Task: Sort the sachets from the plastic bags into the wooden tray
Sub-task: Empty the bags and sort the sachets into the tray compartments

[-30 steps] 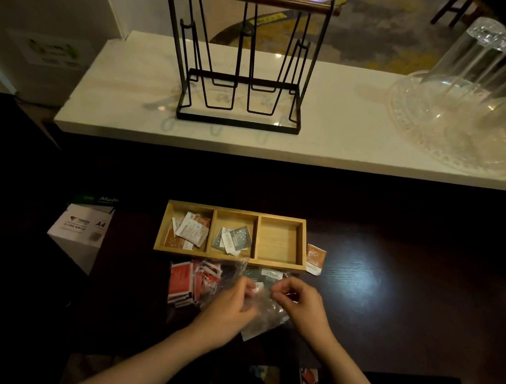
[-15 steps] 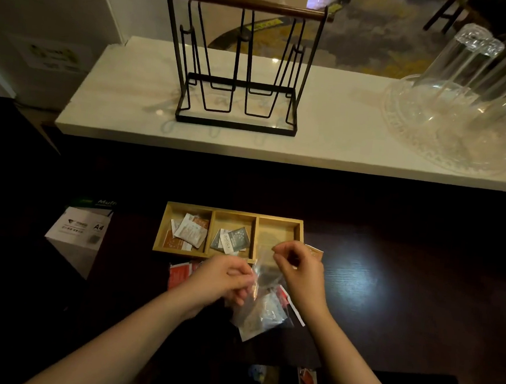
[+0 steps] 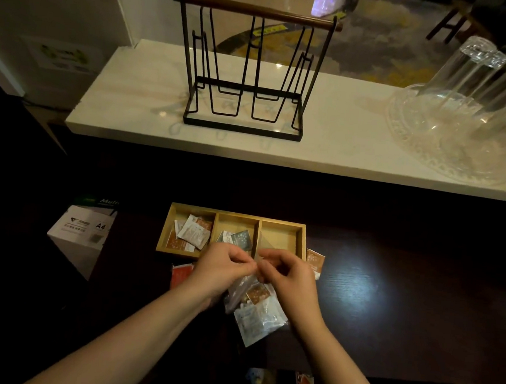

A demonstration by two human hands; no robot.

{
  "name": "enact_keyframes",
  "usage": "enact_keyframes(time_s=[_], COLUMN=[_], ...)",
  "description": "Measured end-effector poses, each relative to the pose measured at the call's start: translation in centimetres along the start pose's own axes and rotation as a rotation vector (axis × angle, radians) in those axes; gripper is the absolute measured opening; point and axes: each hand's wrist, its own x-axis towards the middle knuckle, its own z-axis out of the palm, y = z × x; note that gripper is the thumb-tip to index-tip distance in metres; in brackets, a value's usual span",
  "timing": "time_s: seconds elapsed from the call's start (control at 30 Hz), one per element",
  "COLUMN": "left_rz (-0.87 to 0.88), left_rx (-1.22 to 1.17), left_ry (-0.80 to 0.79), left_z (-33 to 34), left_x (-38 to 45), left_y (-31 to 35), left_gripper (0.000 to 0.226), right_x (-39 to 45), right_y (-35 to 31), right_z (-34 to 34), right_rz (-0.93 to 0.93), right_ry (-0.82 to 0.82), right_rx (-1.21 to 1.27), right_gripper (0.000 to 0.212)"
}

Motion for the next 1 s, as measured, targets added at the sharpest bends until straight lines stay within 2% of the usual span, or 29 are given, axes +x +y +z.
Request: enact_keyframes(time_s=[0.1, 0.17, 0.23, 0.27, 0.43, 0.6, 0.8, 0.9, 1.0], left_rz=[0.037, 0.028, 0.033, 0.033, -0.077, -0.188, -0.274, -0.249, -0.202], left_rx=[0.13, 0.102, 0.089, 0.078, -0.061, -0.204, -0.426, -0.453, -0.416], left_ry=[0.027, 0.046, 0.054, 0.045, -0.14, -0.231, -0.311, -0.264, -0.203], left_z=[1.0, 1.6, 1.8, 1.8, 0.4, -0.4, -0.9, -0.5, 0.4], left_x=[-0.2, -0.4, -0.5, -0.5, -0.4, 0.1, -0.5, -0.7, -1.1], left_y=[-0.3, -0.7, -1.0, -1.1, -1.2, -1.6, -1.4, -1.5, -1.0], left_gripper=[0.016, 0.023, 0.022, 0.021, 0.022, 0.022, 0.017, 0.012, 0.009], right_x=[-0.1, -0.1, 0.0, 0.1, 0.3, 0.4, 0.5, 0.6, 0.5], right_y=[0.3, 0.6, 0.8, 0.9, 0.8, -0.3, -0.8, -0.7, -0.8], right_z=[0.4, 0.8, 0.8, 0.7, 0.4, 0.1, -0.1, 0.0, 0.8], right_rz=[0.082, 0.105, 0.116, 0.112, 0.178, 0.3, 0.261, 0.242, 0.189], right_ry=[-0.008, 0.016, 0.022, 0.012, -0.073, -0.121, -0.134, -0.101, -0.02], right_rx=[-0.047, -0.097, -0.101, -0.107, -0.002, 0.213, 0.174, 0.109, -0.012], right_gripper=[0.016, 0.015, 0.004, 0.006, 0.01, 0.011, 0.016, 0.015, 0.025])
